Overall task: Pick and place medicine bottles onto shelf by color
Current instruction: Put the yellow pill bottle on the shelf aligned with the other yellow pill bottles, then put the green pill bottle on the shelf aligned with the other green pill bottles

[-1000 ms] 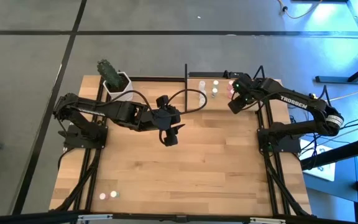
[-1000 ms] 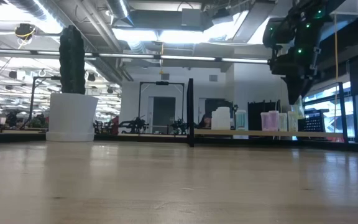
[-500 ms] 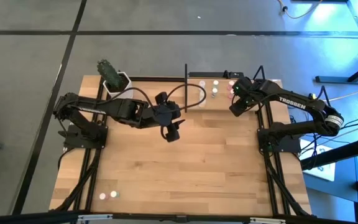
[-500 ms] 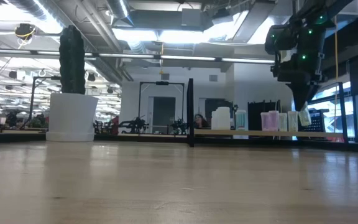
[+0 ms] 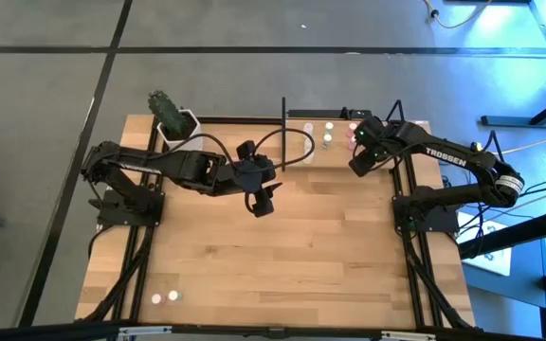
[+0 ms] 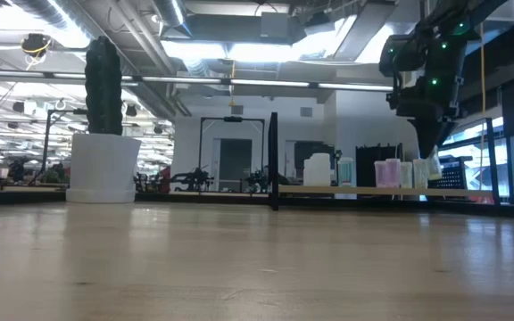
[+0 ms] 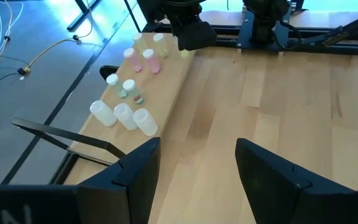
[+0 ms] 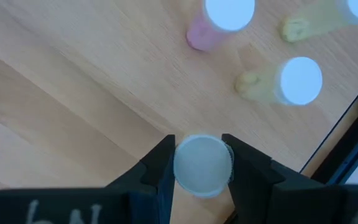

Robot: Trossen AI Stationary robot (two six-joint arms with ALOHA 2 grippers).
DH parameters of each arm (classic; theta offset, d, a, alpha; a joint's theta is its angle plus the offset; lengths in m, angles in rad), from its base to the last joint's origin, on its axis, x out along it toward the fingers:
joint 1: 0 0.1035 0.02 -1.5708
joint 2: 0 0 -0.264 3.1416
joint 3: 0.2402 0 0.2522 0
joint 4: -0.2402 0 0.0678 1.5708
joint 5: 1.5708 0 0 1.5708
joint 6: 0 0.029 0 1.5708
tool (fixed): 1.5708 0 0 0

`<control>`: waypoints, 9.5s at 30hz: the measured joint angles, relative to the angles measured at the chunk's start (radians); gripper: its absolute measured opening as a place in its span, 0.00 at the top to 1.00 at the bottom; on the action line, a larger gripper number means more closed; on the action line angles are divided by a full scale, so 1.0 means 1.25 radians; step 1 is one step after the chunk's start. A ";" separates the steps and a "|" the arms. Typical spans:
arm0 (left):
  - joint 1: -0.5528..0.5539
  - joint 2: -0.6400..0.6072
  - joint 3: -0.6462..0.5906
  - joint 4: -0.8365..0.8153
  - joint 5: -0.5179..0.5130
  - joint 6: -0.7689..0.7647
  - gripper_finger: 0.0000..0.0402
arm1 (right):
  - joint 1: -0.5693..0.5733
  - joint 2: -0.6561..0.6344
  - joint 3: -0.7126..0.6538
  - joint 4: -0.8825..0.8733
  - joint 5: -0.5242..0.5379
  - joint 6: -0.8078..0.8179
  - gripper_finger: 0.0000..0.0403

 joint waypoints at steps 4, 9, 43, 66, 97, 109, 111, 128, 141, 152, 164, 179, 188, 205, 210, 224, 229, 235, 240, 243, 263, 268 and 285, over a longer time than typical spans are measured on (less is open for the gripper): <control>0.000 0.000 0.000 0.000 0.000 0.000 0.50 | 0.000 0.000 0.000 0.001 -0.001 0.022 0.70; 0.000 0.000 0.000 0.000 0.000 0.000 0.50 | 0.000 0.000 0.000 0.001 -0.012 0.046 0.70; 0.000 0.000 0.000 0.000 0.001 0.000 0.50 | 0.000 0.000 -0.020 0.021 0.002 -0.023 0.70; 0.000 0.000 0.000 0.000 0.001 0.000 0.50 | 0.000 0.000 -0.020 0.017 0.008 0.021 0.70; 0.000 0.000 0.000 0.000 0.000 0.000 0.50 | 0.000 0.000 -0.021 0.023 0.024 0.016 0.70; 0.000 0.000 0.000 0.000 0.001 0.000 0.50 | -0.013 0.000 -0.021 0.057 -0.044 -0.024 0.70; 0.000 0.000 0.000 0.000 0.000 0.001 0.50 | -0.028 -0.003 -0.021 0.057 -0.059 -0.021 0.70; 0.000 0.000 0.000 0.000 0.001 0.001 0.50 | -0.100 -0.056 -0.021 0.092 -0.125 -0.063 0.70; 0.000 0.000 0.000 0.000 0.001 0.000 0.50 | -0.099 -0.056 -0.021 0.038 -0.146 -0.258 0.63; 0.000 0.000 0.000 0.000 0.000 0.000 0.50 | -0.099 -0.055 -0.021 0.040 -0.140 -0.295 0.60; 0.000 0.000 0.000 0.000 0.000 0.001 0.50 | -0.100 -0.058 0.006 0.067 -0.115 -0.287 0.60; 0.000 0.000 0.000 0.000 0.000 0.001 0.50 | -0.046 -0.140 0.052 0.042 -0.283 -0.210 0.60; 0.000 0.000 0.000 0.000 0.000 0.000 0.50 | 0.001 -0.081 0.044 0.042 -0.327 -0.205 0.60; 0.000 0.000 0.000 0.000 0.001 0.000 0.50 | 0.001 0.104 0.043 0.030 -0.223 -0.122 0.60; 0.000 0.000 0.000 0.000 0.000 0.000 0.50 | 0.001 0.105 0.043 0.027 -0.170 -0.121 0.60; 0.000 0.000 0.000 0.000 0.000 0.000 0.50 | 0.001 0.105 0.043 0.003 -0.098 -0.104 0.60; 0.000 0.000 0.000 0.000 0.000 0.001 0.50 | 0.001 0.105 0.043 0.004 -0.108 -0.101 0.60; 0.000 0.000 0.000 0.000 0.001 0.000 0.50 | 0.001 0.105 0.043 0.031 -0.146 -0.101 0.60; 0.000 0.000 0.000 0.000 0.000 0.000 0.50 | 0.003 0.086 0.043 0.066 -0.185 -0.109 0.60; 0.000 0.000 0.000 0.000 0.001 0.000 0.50 | 0.008 0.058 0.052 0.068 -0.204 -0.147 0.60; 0.000 0.000 0.000 0.000 0.000 0.001 0.50 | 0.145 -0.113 0.056 0.224 -0.192 -0.399 0.60; 0.000 0.000 0.000 0.000 0.000 0.005 0.50 | 0.183 -0.113 0.056 0.228 -0.209 -0.354 0.60; -0.142 0.000 0.000 -0.252 0.098 -0.238 0.50 | 0.421 -0.113 0.056 0.283 -0.187 -0.228 0.60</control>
